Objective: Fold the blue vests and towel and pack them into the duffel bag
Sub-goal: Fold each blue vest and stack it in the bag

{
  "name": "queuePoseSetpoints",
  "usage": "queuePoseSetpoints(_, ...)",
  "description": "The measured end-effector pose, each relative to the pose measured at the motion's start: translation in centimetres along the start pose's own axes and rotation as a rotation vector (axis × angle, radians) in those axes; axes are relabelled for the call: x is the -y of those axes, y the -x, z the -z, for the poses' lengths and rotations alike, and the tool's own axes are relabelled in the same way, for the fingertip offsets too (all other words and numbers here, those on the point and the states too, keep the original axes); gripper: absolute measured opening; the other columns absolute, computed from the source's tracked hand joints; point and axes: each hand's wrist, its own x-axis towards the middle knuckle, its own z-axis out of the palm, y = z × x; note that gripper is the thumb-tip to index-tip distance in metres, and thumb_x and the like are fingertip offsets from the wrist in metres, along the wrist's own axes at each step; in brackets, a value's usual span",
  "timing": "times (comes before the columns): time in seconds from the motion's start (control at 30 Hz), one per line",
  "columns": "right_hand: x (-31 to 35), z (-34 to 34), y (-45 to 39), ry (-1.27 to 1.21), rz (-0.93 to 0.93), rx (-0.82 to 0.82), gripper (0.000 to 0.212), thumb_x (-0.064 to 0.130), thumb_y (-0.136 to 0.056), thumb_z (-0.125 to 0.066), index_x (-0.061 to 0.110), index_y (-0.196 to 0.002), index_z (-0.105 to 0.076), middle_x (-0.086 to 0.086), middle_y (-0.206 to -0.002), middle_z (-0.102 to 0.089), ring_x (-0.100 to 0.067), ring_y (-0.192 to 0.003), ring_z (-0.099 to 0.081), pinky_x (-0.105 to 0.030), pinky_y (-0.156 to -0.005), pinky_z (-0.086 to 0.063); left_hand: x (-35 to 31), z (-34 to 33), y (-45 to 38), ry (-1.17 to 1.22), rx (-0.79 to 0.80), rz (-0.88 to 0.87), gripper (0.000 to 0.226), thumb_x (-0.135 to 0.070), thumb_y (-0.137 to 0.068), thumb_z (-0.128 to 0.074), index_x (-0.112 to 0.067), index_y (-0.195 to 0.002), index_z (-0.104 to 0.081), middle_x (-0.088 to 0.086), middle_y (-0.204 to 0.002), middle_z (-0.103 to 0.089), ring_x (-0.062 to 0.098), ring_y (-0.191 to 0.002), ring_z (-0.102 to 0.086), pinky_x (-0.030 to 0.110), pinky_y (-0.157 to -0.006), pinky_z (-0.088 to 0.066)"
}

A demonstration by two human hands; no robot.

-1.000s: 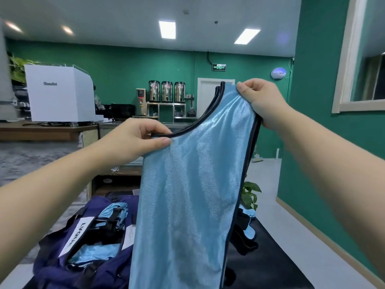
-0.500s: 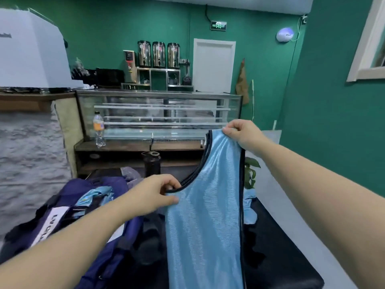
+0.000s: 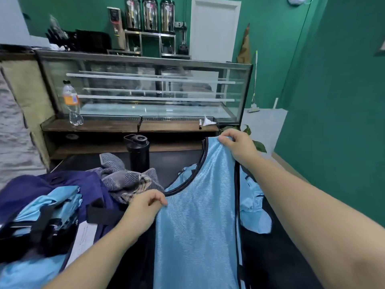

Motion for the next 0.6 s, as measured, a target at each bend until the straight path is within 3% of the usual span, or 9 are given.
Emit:
queuePoseSetpoints(0.1, -2.5, -1.5, -0.9, -0.007, -0.027, 0.014, 0.017, 0.025, -0.095, -0.058, 0.01, -0.088, -0.064, 0.007, -0.068, -0.051, -0.008, -0.055, -0.041, -0.009, -0.042, -0.03, 2.2, -1.1, -1.1, -0.044, -0.01, 0.059, 0.053, 0.004, -0.09, -0.051, -0.036, -0.06, -0.069, 0.006, -0.07, -0.069, 0.014, -0.062, -0.05, 0.024, -0.06, -0.036)
queuePoseSetpoints(0.2, -4.9, -3.1, -1.5, -0.003, -0.06, 0.032, 0.018, 0.025, -0.095, -0.058, 0.01, -0.09, -0.066, 0.006, -0.069, -0.052, -0.009, -0.055, -0.042, -0.01, -0.043, -0.032, 3.9, -2.2, -1.5, -0.046, -0.061, 0.057, 0.047, 0.001, -0.093, -0.05, -0.034, -0.07, -0.071, 0.007, -0.082, -0.071, 0.021, -0.067, -0.055, 0.026, -0.06, -0.042)
queuePoseSetpoints(0.27, -6.6, -4.3, -1.7, -0.002, -0.09, 0.043, 0.017, 0.026, -0.094, -0.059, 0.012, -0.088, -0.065, 0.009, -0.065, -0.05, -0.005, -0.052, -0.04, -0.011, -0.044, -0.033, 5.4, -2.9, -1.6, -0.065, -0.065, 0.041, 0.043, 0.003, -0.093, -0.049, -0.031, -0.078, -0.07, -0.002, -0.092, -0.068, 0.02, -0.076, -0.061, 0.012, -0.063, -0.042)
queuePoseSetpoints(0.37, -8.7, -5.8, -1.6, 0.006, -0.108, 0.065, 0.017, 0.025, -0.094, -0.06, 0.011, -0.086, -0.065, 0.013, -0.066, -0.05, -0.002, -0.053, -0.041, -0.008, -0.047, -0.033, 7.6, -3.5, -1.8, -0.109, -0.044, 0.025, 0.043, 0.005, -0.092, -0.051, -0.033, -0.084, -0.069, -0.006, -0.099, -0.066, 0.004, -0.089, -0.062, 0.002, -0.071, -0.04)
queuePoseSetpoints(0.47, -10.1, -6.7, -1.0, 0.001, -0.118, 0.074, 0.018, 0.024, -0.093, -0.062, 0.008, -0.086, -0.066, 0.013, -0.07, -0.054, 0.005, -0.052, -0.047, -0.006, -0.048, -0.033, 9.1, -3.7, -1.7, -0.123, -0.018, 0.037, 0.043, 0.004, -0.091, -0.052, -0.036, -0.085, -0.065, -0.006, -0.101, -0.065, -0.008, -0.083, -0.058, 0.0, -0.07, -0.039)
queuePoseSetpoints(0.6, -10.7, -6.9, 0.2, 0.025, -0.104, 0.102, 0.019, 0.028, -0.089, -0.066, 0.01, -0.085, -0.068, 0.007, -0.085, -0.063, 0.004, -0.062, -0.048, -0.01, -0.059, -0.035, 11.1, -4.0, -1.7, -0.108, 0.036, 0.124, 0.035, 0.0, -0.089, -0.058, -0.035, -0.089, -0.064, 0.014, -0.097, -0.069, 0.01, -0.074, -0.055, 0.009, -0.063, -0.04)
